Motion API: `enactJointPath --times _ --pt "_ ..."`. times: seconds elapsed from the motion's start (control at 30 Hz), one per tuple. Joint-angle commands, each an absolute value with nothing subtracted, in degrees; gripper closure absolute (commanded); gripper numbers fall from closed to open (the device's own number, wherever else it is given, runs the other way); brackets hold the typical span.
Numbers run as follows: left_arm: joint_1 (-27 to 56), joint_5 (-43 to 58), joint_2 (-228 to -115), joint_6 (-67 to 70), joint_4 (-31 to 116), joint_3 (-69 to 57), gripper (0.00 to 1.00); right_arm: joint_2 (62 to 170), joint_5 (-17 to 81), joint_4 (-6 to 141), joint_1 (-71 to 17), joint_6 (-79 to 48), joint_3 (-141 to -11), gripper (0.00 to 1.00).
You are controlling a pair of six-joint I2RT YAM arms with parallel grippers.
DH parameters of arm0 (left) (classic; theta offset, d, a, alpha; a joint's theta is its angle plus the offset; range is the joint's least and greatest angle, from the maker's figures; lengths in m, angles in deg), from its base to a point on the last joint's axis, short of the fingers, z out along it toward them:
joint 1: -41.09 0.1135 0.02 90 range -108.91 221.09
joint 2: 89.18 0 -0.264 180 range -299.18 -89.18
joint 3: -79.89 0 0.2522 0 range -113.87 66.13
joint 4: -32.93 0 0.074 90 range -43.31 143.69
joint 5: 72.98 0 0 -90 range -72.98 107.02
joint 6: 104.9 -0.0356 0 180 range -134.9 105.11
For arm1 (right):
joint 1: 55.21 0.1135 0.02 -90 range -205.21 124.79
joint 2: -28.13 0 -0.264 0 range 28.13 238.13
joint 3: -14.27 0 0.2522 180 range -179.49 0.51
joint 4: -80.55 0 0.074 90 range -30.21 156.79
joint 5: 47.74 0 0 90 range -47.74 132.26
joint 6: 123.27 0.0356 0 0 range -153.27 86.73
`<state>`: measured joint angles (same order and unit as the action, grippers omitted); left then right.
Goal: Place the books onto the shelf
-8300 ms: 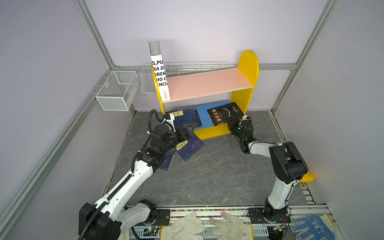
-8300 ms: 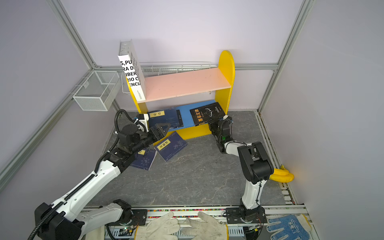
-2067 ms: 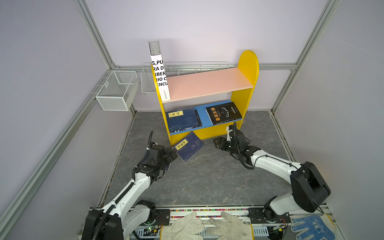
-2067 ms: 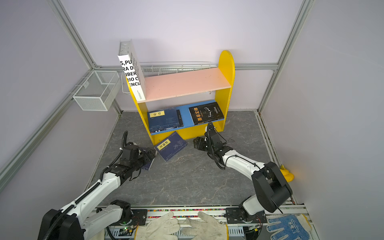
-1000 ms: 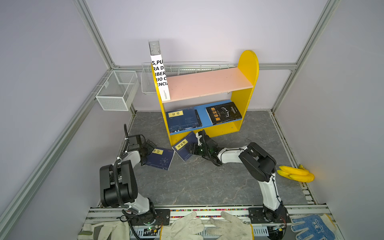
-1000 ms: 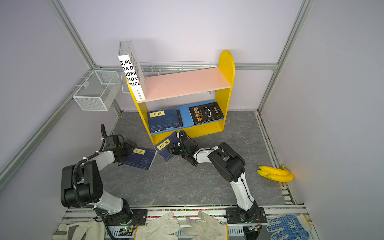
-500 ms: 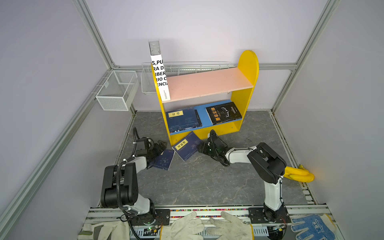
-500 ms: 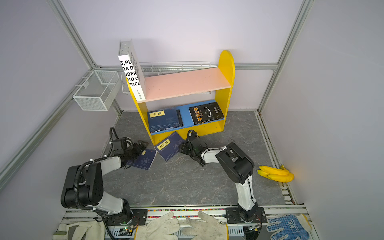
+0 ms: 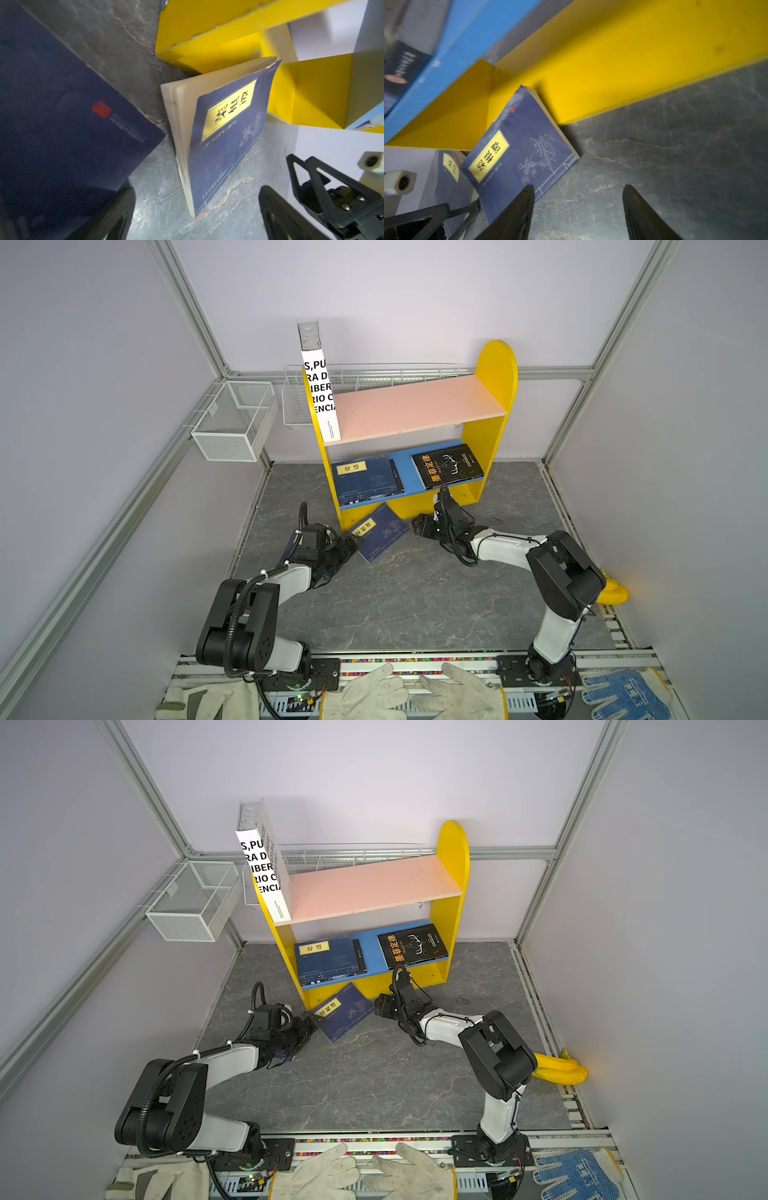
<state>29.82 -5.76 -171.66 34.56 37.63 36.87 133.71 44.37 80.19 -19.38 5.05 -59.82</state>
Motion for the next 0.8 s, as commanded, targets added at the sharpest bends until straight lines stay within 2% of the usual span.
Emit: enactJointPath --times 0.0,0.3,0.47,0.7,0.77 --pt "29.80 -3.87 -171.81 35.89 39.34 36.82 0.07 137.20 40.65 82.82 -19.08 -1.97 -61.81 0.30" --pt "26.42 -3.00 -179.12 40.17 27.49 38.30 0.09 145.19 32.99 87.15 -18.25 -3.68 -66.87 0.32" --pt "25.18 -2.60 -185.04 43.07 18.10 38.15 0.17 146.26 31.10 83.89 -17.13 -1.67 -68.04 0.34" --pt "22.94 -0.62 -182.16 42.85 16.97 38.03 0.24 146.23 29.67 80.27 -16.48 -1.02 -67.51 0.36" --pt "22.17 0.03 -180.25 41.54 18.86 37.39 0.30 146.58 28.86 79.97 -16.53 -1.02 -67.73 0.36"
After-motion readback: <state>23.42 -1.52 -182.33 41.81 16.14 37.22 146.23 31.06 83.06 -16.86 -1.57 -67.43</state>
